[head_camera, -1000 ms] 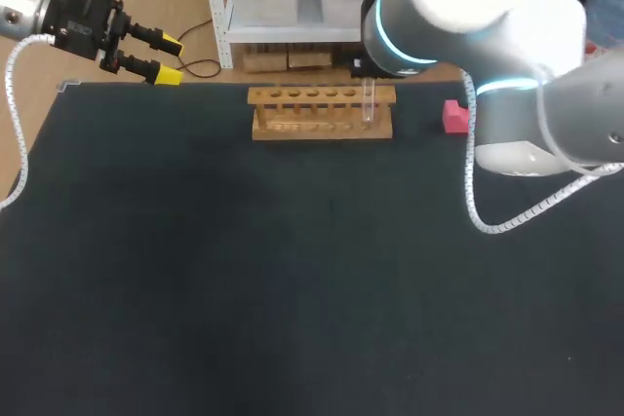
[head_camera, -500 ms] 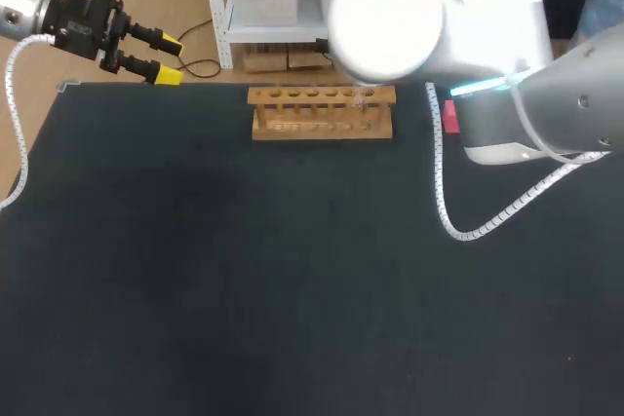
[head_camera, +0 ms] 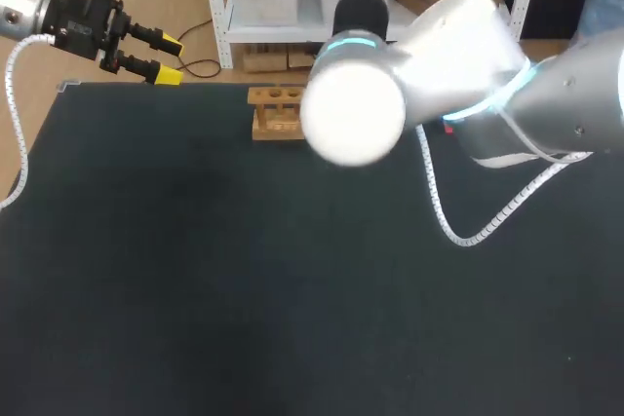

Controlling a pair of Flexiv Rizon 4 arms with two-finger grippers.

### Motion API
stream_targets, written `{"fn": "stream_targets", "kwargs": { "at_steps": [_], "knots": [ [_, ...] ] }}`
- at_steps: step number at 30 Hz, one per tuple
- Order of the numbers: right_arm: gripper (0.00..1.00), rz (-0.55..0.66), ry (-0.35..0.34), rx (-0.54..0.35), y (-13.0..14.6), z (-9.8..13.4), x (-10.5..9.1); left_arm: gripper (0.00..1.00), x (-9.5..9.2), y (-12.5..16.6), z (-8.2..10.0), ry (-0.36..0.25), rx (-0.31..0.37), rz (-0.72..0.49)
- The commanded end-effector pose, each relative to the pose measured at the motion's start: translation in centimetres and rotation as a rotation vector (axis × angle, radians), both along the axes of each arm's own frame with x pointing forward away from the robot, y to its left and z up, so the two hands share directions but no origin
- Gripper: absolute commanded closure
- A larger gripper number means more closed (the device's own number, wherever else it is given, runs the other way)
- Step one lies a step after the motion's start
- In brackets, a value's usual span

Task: Grasp the test tube, adjust it, and insert it.

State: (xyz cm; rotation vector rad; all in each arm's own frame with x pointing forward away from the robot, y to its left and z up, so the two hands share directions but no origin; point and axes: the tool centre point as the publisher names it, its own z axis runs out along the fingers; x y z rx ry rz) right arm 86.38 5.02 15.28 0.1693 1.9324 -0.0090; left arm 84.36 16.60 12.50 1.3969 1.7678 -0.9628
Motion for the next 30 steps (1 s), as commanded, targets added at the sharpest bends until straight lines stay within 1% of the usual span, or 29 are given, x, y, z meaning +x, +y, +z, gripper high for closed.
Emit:
{"fn": "stream_targets", "kwargs": {
  "at_steps": [1, 5, 10, 17, 23, 30],
  "knots": [
    [1.0, -0.006, -0.285, -0.034, 0.0, -0.2, 0.3, 0.0, 0.0, 0.0, -0.1, -0.003, 0.0, 0.0],
    [1.0, 0.002, -0.319, -0.051, 0.1, 0.1, 0.3, 0.0, 0.0, 0.0, -0.1, -0.003, 0.0, 0.0],
    [1.0, 0.02, -0.335, -0.05, 0.1, 0.4, 0.2, 0.0, 0.0, 0.0, -0.1, -0.003, 0.0, 0.0],
    [1.0, 0.038, -0.307, -0.027, 0.0, 0.4, 0.0, 0.0, 0.0, 0.0, -0.1, -0.003, 0.0, 0.0],
    [1.0, 0.054, -0.278, -0.027, 0.1, 0.2, -0.2, 0.0, 0.0, 0.0, -0.1, -0.003, 0.0, 0.0],
    [1.0, 0.071, -0.275, -0.04, 0.1, -0.7, 0.5, 0.0, 0.0, 0.0, -0.1, -0.003, 0.0, 0.0]
  ]
}}
